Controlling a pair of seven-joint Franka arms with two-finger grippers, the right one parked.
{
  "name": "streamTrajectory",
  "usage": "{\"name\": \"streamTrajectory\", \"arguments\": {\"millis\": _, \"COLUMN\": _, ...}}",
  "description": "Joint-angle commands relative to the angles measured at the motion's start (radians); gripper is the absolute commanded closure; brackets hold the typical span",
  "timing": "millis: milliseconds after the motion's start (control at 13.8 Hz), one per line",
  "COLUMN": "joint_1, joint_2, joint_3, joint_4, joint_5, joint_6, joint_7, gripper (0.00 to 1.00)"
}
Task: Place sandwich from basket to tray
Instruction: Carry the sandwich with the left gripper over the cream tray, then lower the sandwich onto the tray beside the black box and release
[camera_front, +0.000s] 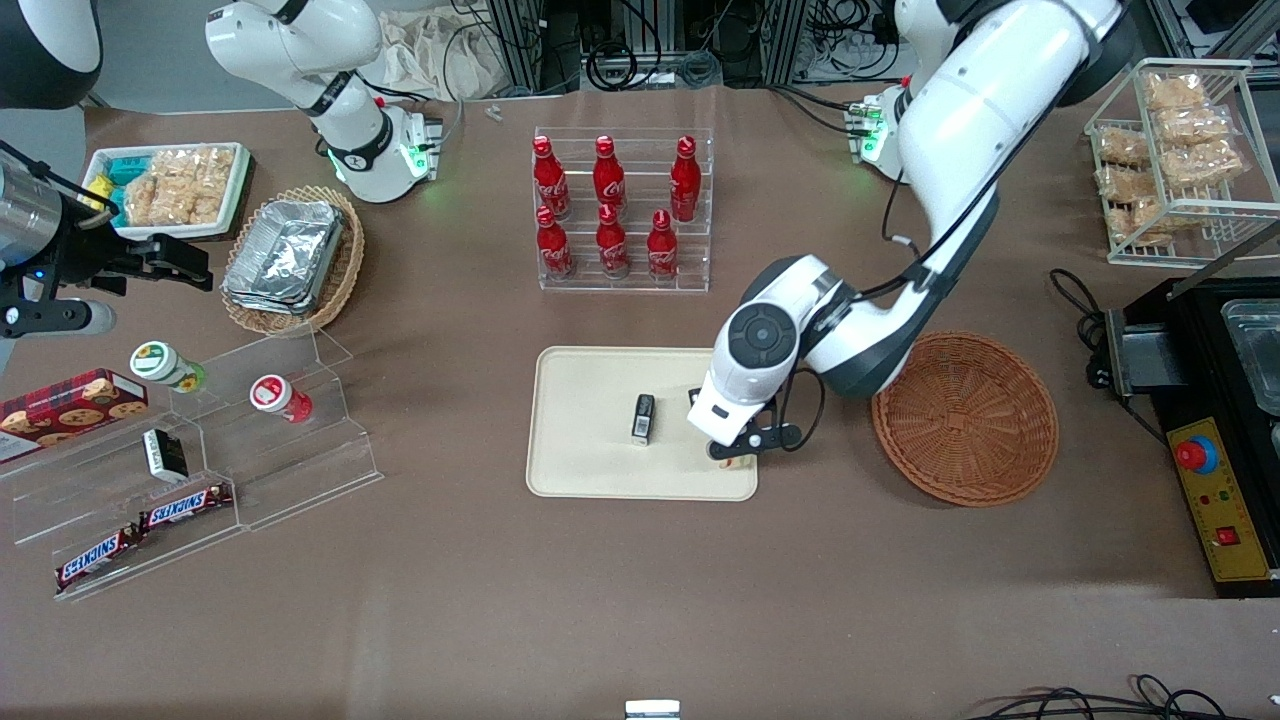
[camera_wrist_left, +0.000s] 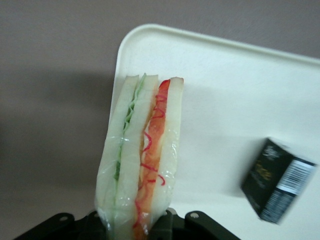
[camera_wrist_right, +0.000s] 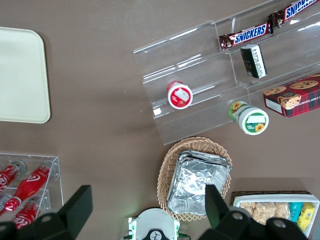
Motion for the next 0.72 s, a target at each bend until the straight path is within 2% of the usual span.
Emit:
{"name": "streamTrajectory", "arguments": {"millis": 0, "joint_1": -0.003, "joint_2": 0.033, "joint_3": -0.004, "joint_4": 0.033, "joint_5": 0.029, "joint_6": -0.007, "joint_7": 0.064, "gripper": 1.0}}
{"name": "streamTrajectory", "arguments": {"millis": 217, "joint_1": -0.024, "joint_2": 0.053, "joint_3": -0.002, "joint_4": 0.038, "joint_5": 0.034, "joint_6": -0.007, "joint_7": 0.066, "gripper": 0.99}}
{"name": "streamTrajectory", "arguments": {"millis": 290, "joint_1": -0.024, "joint_2": 0.053, "joint_3": -0.002, "joint_4": 0.036, "joint_5": 0.033, "joint_6": -0.007, "joint_7": 0.063, "gripper": 0.74}}
{"name": "streamTrajectory", "arguments": {"millis": 362, "joint_1": -0.026, "joint_2": 0.053, "joint_3": -0.002, "joint_4": 0.035, "joint_5": 0.037, "joint_6": -0.008, "joint_7": 0.061, "gripper": 0.05}}
{"name": "streamTrajectory", "arguments": {"millis": 435, "joint_1": -0.03, "joint_2": 0.05, "joint_3": -0.002, "joint_4": 0.035, "joint_5": 0.037, "joint_6": -0.016, "joint_7": 0.055, "gripper": 0.0}}
{"name": "streamTrajectory", "arguments": {"millis": 652, "joint_1": -0.019, "joint_2": 0.01, "joint_3": -0.002, "joint_4": 0.049, "joint_5": 0.025, "joint_6": -0.022, "joint_7": 0.047, "gripper": 0.0}}
